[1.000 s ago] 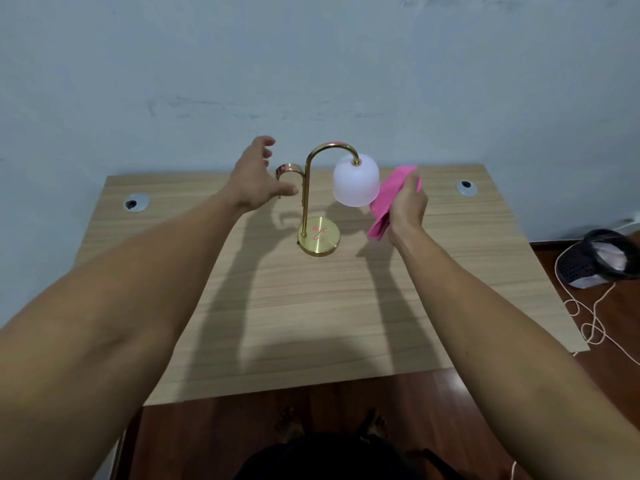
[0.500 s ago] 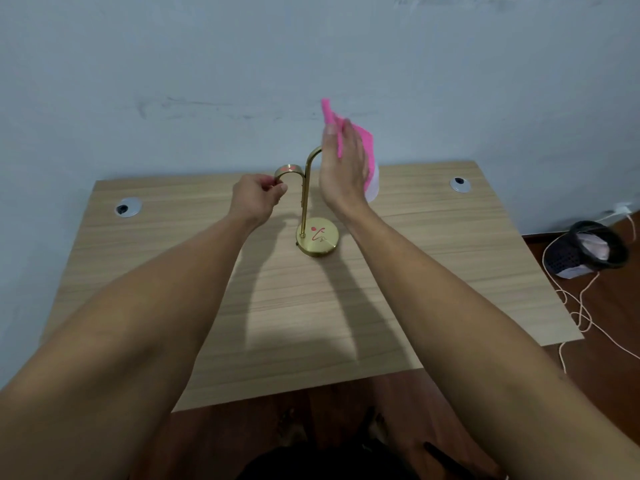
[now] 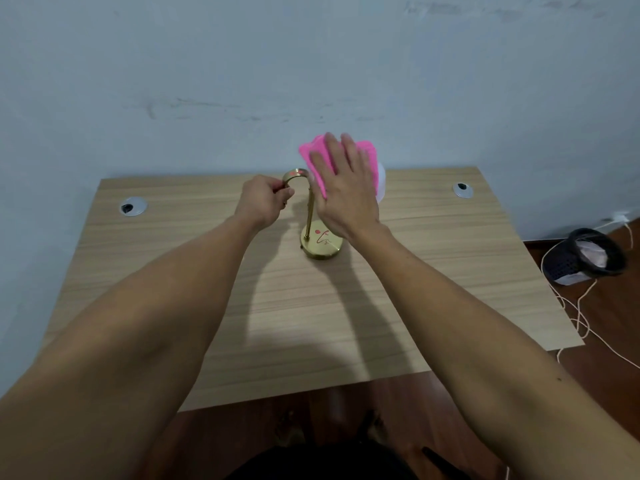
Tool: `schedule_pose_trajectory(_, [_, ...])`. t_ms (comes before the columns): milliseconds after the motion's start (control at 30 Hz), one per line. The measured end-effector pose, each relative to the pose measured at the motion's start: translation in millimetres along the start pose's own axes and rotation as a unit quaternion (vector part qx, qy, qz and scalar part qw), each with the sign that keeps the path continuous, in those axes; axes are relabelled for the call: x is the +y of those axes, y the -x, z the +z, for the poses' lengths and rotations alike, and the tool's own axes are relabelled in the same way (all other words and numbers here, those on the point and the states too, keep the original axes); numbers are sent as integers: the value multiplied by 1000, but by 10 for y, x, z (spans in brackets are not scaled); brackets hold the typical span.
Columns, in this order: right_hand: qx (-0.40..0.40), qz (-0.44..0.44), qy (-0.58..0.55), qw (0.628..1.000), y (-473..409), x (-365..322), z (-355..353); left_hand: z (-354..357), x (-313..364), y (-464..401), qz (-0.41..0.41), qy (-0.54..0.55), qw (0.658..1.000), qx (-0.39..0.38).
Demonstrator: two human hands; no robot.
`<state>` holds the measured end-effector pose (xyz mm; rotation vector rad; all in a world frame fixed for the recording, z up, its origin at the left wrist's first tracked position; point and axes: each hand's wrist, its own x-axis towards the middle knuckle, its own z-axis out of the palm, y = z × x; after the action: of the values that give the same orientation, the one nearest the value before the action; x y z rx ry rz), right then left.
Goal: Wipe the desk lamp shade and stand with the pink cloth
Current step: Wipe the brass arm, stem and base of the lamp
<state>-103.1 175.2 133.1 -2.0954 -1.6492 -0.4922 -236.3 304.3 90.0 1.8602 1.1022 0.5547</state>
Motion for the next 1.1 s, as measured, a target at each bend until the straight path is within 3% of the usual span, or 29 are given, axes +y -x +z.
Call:
schedule_pose_trajectory(67, [21,-21,-8,1000,33,73,44,-8,8,-1,2,-4,1000,-7])
schedule_pose_trajectory(200, [53,170,-168,970,-16,3,-36,-8,0,-7,2,-18,1000,-6])
schedule_pose_trajectory(267, [43,118,-120,985,-8,-14,-29,-10,1,-3,2,-21,1000,-4])
schedule_pose_trajectory(367, [18,-49,-6,999,50,100,35,-11,12,7,4,-23,1000,-4])
schedule_pose_trajectory(400, [26,-51,-8,998,52,124,44,-12,19,10,6,-26,1000,-6])
schedule_pose_trajectory(500, [82,120,-122,982,28,41,-51,-8,26,21,5,-31,999,-7])
schedule_pose_trajectory(567, [85,173,-146,970,13,-21,-83,-16,25,38,8,-36,999,-5])
schedule_pose_trajectory(733, [32,-67,-30,997,90,166,63,-18,6,39,13,-38,999,-3])
schedule_pose_trajectory(767, [33,-54,-41,997,92,177,72,-10,2,37,11,-35,999,-3])
schedule_pose_trajectory(867, [59,124,-117,984,63,52,-23,17,0,42,7,-28,1000,2])
schedule_pose_trajectory(900, [66,145,-122,980,48,16,-28,19,-3,43,6,-30,1000,3])
schedule_pose_trajectory(933, [73,128,-110,983,43,-2,-14,21,-12,40,3,-29,1000,4])
schedule_pose_trajectory(1033, [59,-53,-24,997,86,91,133,26,-26,32,-1,-20,1000,-2])
schedule_pose_trajectory(1100, [44,-96,-21,994,183,101,207,29,-23,21,4,-22,1000,-1])
